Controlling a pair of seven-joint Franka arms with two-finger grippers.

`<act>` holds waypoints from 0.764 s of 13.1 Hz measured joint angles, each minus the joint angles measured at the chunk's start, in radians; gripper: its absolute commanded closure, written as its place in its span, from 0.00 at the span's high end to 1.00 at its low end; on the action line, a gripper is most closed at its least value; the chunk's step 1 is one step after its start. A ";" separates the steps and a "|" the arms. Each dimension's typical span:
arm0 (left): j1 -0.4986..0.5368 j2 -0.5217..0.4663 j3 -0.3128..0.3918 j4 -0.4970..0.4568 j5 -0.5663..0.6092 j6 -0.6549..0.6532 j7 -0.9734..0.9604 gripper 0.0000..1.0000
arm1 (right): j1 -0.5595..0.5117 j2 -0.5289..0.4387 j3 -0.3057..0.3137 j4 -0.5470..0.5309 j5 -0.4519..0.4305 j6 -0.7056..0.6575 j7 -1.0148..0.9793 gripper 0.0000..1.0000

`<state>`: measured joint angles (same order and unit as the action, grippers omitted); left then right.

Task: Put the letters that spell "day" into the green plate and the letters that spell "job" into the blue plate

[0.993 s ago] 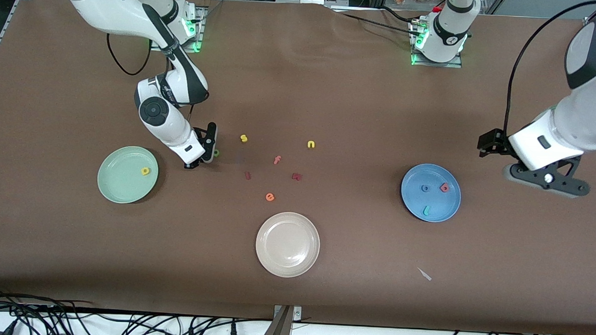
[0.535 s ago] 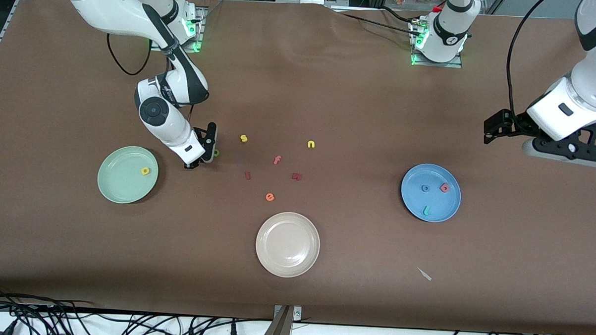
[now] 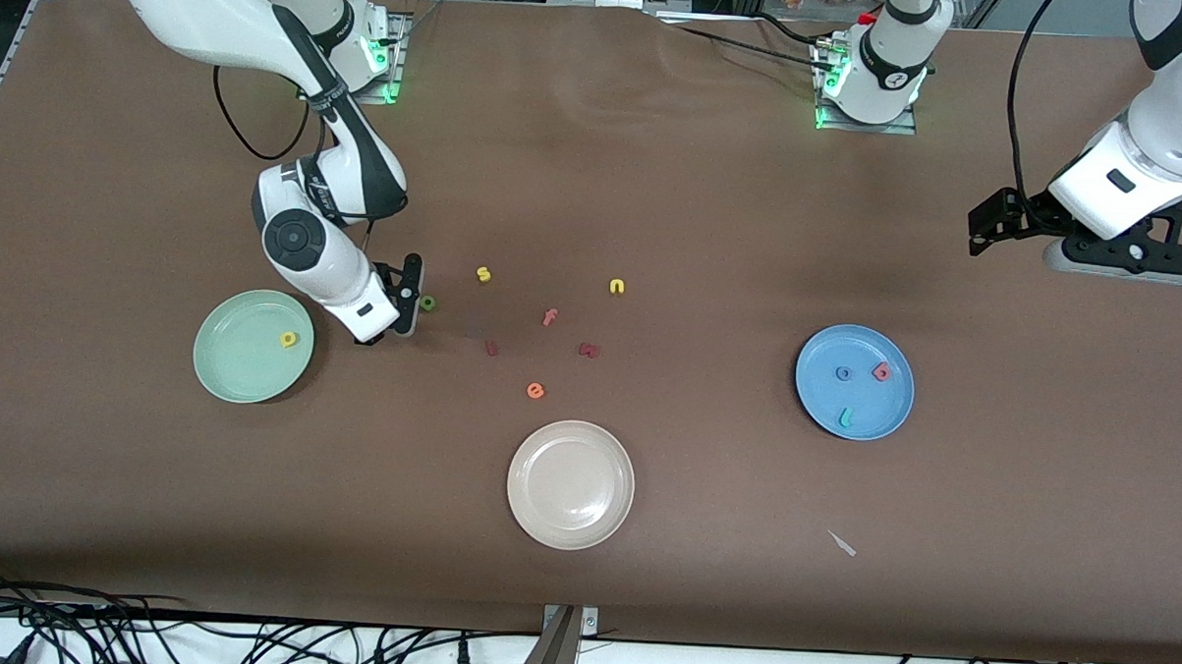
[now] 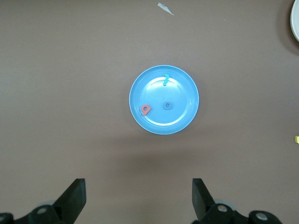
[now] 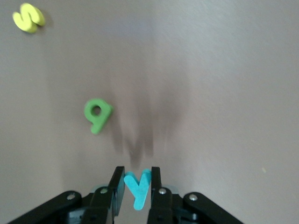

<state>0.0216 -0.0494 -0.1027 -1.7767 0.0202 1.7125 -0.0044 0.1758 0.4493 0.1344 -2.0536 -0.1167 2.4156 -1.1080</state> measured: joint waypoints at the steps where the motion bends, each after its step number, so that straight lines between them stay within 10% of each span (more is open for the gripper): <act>1: 0.000 0.000 0.003 0.000 0.000 -0.001 0.000 1.00 | -0.001 -0.001 -0.026 0.026 0.000 -0.037 0.000 0.00; 7: 0.006 0.001 0.008 0.012 0.000 -0.001 0.000 1.00 | -0.008 -0.010 -0.205 0.124 0.000 -0.142 -0.004 0.02; 8: 0.006 0.001 0.007 0.016 0.000 -0.001 0.000 1.00 | -0.012 -0.009 -0.225 0.124 0.000 -0.139 -0.004 0.17; 10: 0.005 0.001 0.007 0.020 0.000 -0.001 0.000 1.00 | -0.033 -0.001 -0.241 0.124 0.001 -0.114 0.013 1.00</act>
<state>0.0270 -0.0483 -0.0954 -1.7562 0.0203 1.7118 -0.0044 0.1425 0.4487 -0.1070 -1.9293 -0.1153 2.3013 -1.0948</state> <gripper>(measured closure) 0.000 0.731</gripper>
